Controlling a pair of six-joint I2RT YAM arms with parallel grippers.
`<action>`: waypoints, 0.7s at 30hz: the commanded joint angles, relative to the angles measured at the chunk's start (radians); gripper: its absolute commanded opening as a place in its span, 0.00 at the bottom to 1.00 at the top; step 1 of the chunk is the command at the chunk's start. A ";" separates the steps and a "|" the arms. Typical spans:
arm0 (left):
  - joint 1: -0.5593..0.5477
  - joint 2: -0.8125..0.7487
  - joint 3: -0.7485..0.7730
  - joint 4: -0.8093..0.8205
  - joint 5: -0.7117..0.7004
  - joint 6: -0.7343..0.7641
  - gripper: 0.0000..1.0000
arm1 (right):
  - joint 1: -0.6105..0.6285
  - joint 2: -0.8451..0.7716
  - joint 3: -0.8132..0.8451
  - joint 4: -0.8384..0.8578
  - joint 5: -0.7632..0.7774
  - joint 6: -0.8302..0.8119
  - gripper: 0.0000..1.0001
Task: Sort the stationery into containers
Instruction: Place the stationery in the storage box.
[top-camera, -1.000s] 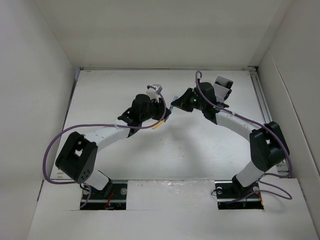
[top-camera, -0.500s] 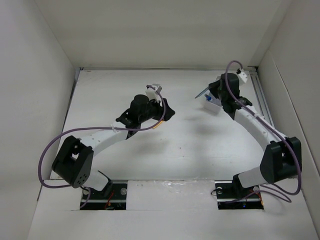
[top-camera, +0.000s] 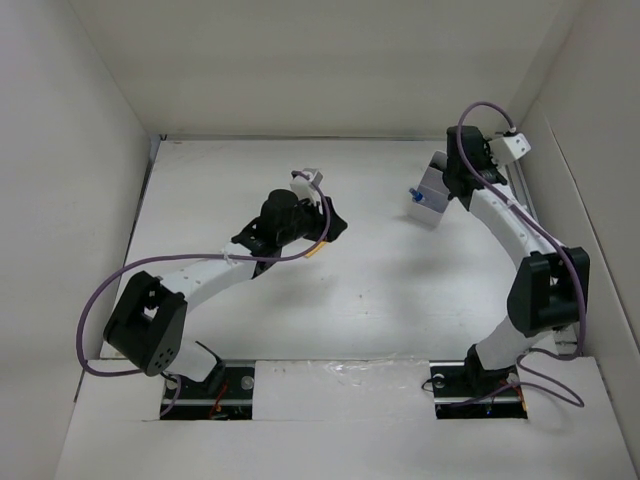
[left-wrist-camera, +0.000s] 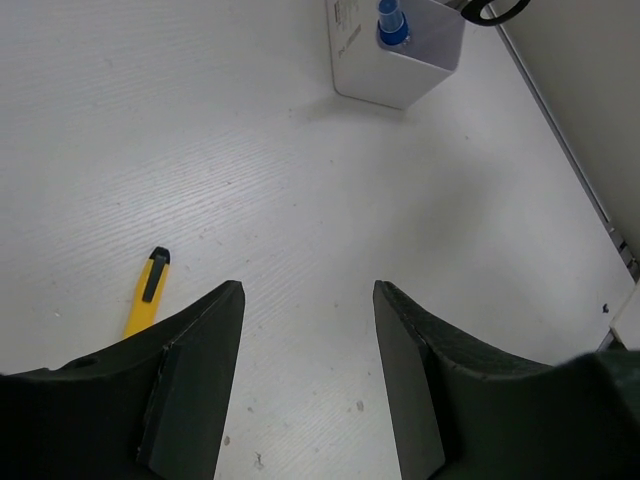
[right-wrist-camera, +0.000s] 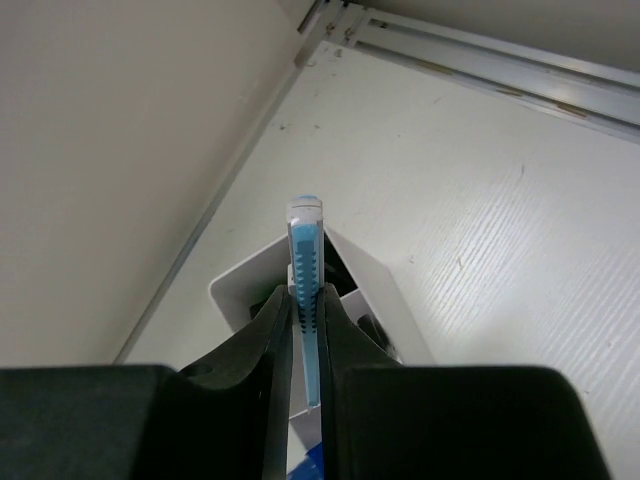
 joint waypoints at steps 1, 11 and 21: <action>-0.003 0.002 0.025 -0.003 -0.015 0.002 0.51 | -0.005 0.019 0.074 -0.062 0.101 0.025 0.00; -0.003 0.035 0.074 -0.093 -0.127 0.011 0.51 | 0.004 0.157 0.209 -0.071 0.161 -0.024 0.00; -0.038 0.137 0.223 -0.310 -0.325 0.060 0.51 | 0.064 0.249 0.218 -0.082 0.204 -0.024 0.00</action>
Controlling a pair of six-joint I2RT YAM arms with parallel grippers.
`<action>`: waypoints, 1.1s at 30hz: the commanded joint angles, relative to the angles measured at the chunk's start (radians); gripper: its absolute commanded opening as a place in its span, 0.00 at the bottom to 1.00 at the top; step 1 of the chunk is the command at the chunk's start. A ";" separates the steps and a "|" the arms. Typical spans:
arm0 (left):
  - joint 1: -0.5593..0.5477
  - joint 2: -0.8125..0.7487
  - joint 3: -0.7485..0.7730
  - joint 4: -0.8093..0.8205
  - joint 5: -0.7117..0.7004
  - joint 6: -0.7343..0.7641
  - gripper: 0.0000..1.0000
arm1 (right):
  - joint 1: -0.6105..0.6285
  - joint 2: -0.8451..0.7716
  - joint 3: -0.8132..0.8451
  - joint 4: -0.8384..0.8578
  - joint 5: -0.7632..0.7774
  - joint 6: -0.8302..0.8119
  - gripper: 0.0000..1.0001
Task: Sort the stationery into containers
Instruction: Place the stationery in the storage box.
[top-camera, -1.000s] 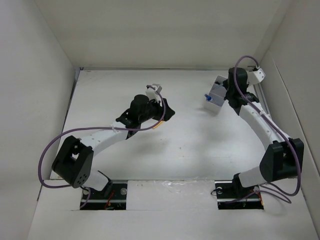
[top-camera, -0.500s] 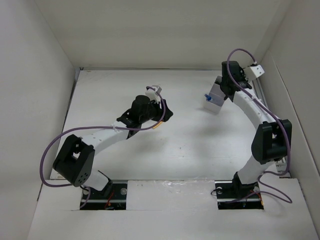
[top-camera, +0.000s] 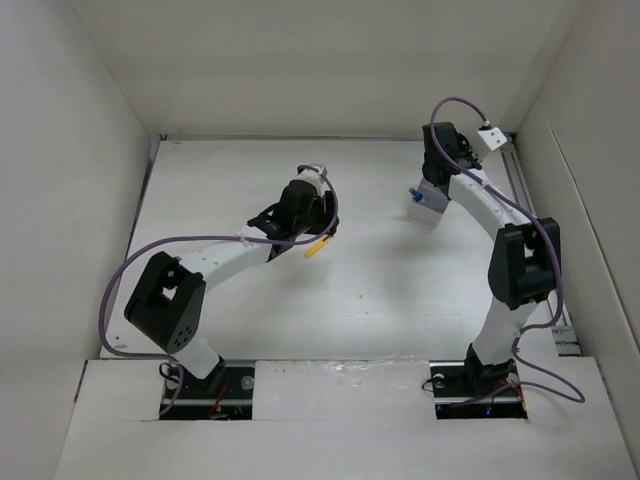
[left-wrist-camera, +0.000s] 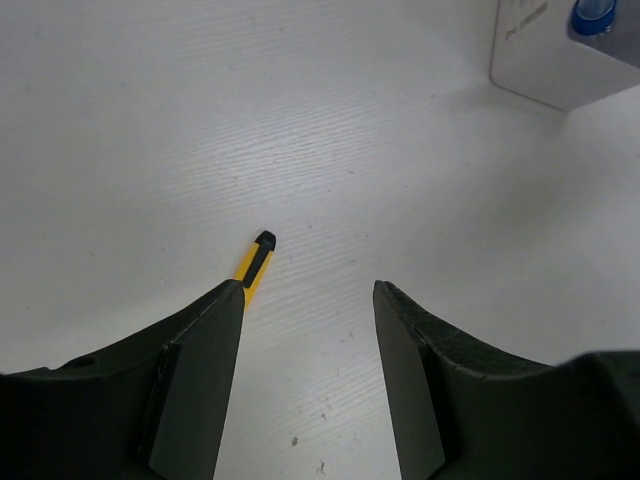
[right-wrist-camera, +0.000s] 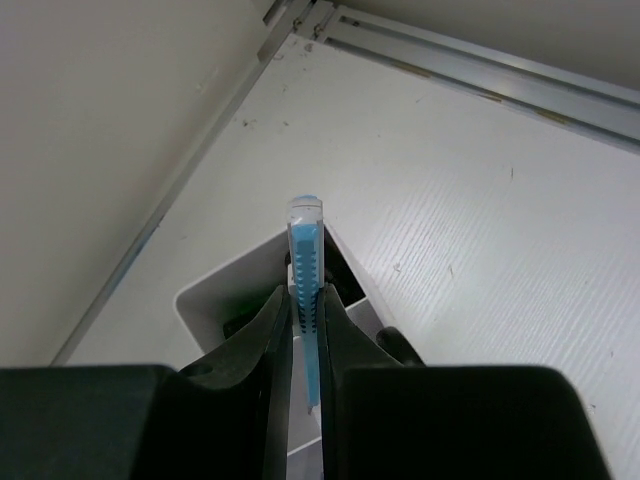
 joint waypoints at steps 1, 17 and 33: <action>-0.037 0.027 0.074 -0.100 -0.117 0.033 0.51 | 0.022 0.020 0.054 -0.004 0.053 -0.008 0.00; -0.037 0.041 0.083 -0.109 -0.117 0.033 0.52 | 0.040 -0.001 0.075 -0.029 -0.005 -0.015 0.56; -0.037 0.087 0.121 -0.144 -0.131 0.042 0.34 | 0.138 -0.362 -0.382 0.257 -0.629 0.009 0.00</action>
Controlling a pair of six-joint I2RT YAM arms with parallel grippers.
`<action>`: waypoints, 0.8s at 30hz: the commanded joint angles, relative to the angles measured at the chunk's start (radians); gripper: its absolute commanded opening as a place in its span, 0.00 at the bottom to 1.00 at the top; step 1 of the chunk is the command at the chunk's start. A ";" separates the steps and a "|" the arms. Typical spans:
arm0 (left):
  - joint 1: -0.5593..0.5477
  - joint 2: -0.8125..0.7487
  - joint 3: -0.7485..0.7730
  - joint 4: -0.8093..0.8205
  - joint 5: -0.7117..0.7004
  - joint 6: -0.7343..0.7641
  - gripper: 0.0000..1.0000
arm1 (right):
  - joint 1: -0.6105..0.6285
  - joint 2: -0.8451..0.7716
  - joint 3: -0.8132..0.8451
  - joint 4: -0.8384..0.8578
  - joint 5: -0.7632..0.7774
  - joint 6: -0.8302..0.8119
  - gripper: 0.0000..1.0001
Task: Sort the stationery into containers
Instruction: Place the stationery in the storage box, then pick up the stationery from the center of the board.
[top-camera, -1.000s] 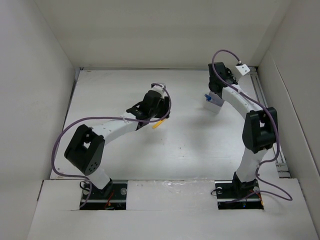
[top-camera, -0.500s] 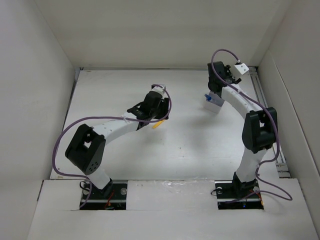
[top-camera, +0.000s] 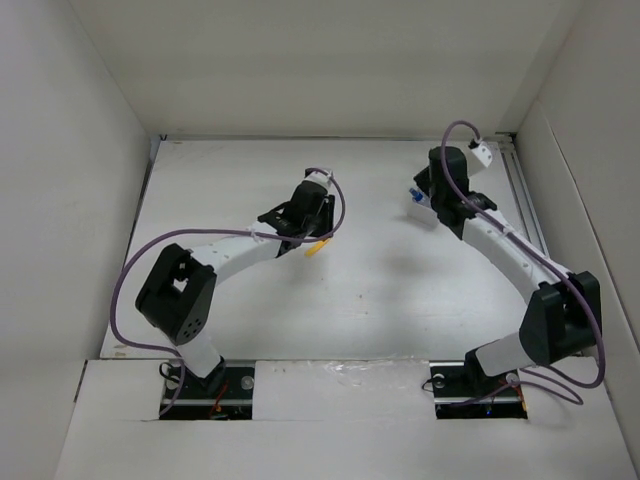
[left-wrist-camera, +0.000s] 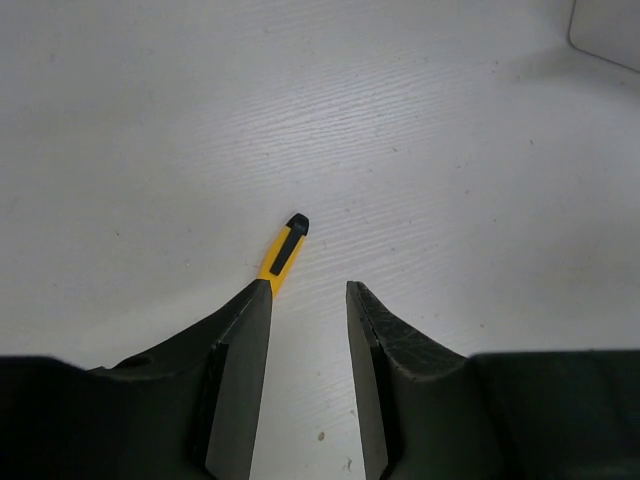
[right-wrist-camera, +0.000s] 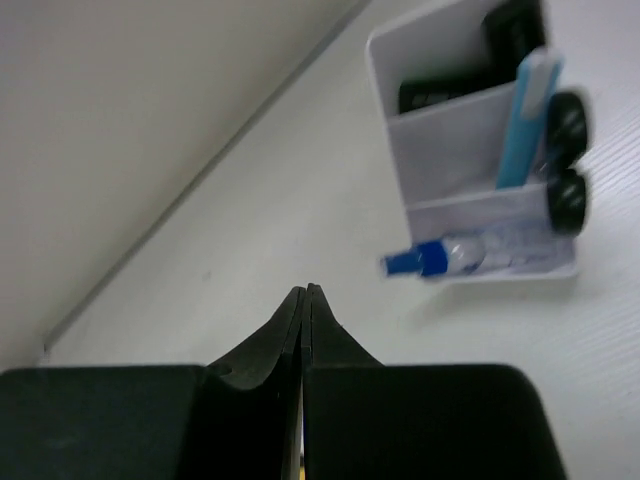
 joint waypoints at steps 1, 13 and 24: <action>0.001 0.007 0.038 -0.014 -0.010 0.011 0.32 | 0.030 -0.004 -0.087 0.089 -0.223 0.014 0.00; 0.001 0.033 -0.024 -0.040 -0.091 -0.015 0.48 | 0.059 -0.036 -0.150 0.089 -0.411 -0.047 0.27; 0.001 0.075 -0.089 -0.001 -0.059 -0.016 0.47 | 0.050 -0.027 -0.141 0.089 -0.489 -0.060 0.38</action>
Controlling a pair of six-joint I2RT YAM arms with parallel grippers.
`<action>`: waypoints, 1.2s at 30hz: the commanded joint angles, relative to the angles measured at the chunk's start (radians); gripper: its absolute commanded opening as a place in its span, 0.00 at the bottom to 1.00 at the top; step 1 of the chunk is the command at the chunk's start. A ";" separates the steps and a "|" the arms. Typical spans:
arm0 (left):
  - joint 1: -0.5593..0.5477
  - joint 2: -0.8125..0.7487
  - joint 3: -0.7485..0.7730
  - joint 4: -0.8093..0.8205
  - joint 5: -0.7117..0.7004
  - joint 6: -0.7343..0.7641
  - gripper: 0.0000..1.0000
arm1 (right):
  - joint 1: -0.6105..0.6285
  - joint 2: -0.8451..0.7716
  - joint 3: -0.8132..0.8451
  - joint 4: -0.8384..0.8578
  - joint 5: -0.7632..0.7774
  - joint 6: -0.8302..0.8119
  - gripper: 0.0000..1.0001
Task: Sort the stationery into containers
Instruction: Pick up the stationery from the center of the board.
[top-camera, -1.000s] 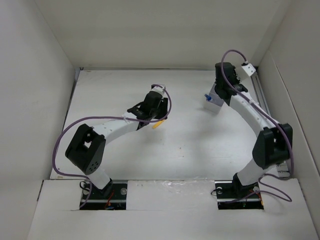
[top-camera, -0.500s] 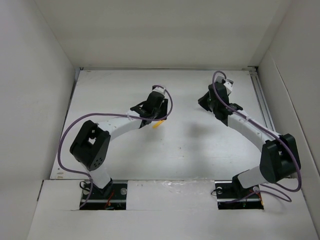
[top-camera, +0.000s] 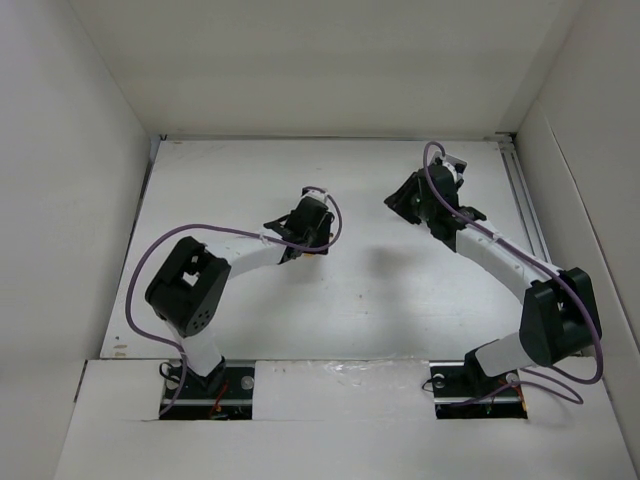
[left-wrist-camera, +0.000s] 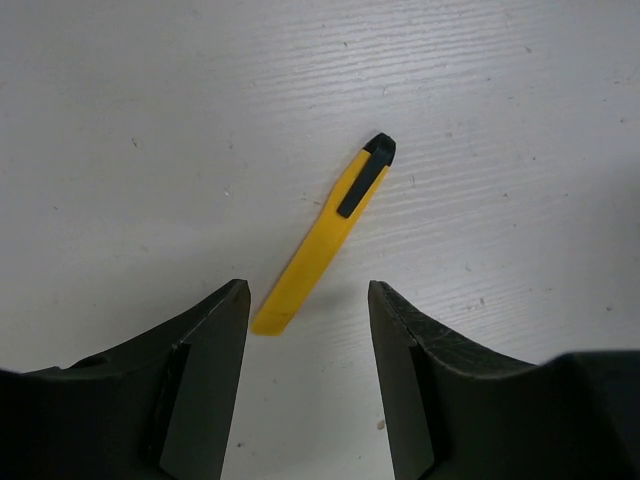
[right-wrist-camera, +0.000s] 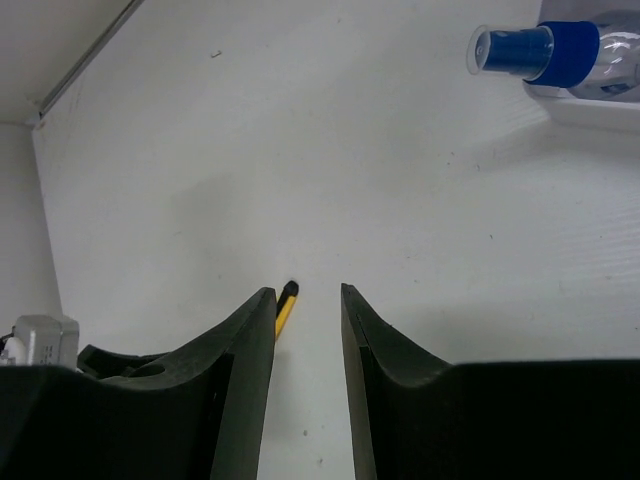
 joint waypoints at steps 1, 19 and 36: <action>0.001 0.008 0.003 0.029 -0.011 0.007 0.47 | -0.003 -0.020 0.022 0.055 -0.046 -0.016 0.38; 0.001 0.088 0.013 0.038 0.010 0.007 0.08 | 0.006 0.008 0.041 0.055 -0.060 -0.016 0.40; 0.001 -0.162 -0.078 0.193 0.188 -0.045 0.00 | 0.006 0.119 0.078 0.096 -0.296 -0.048 0.56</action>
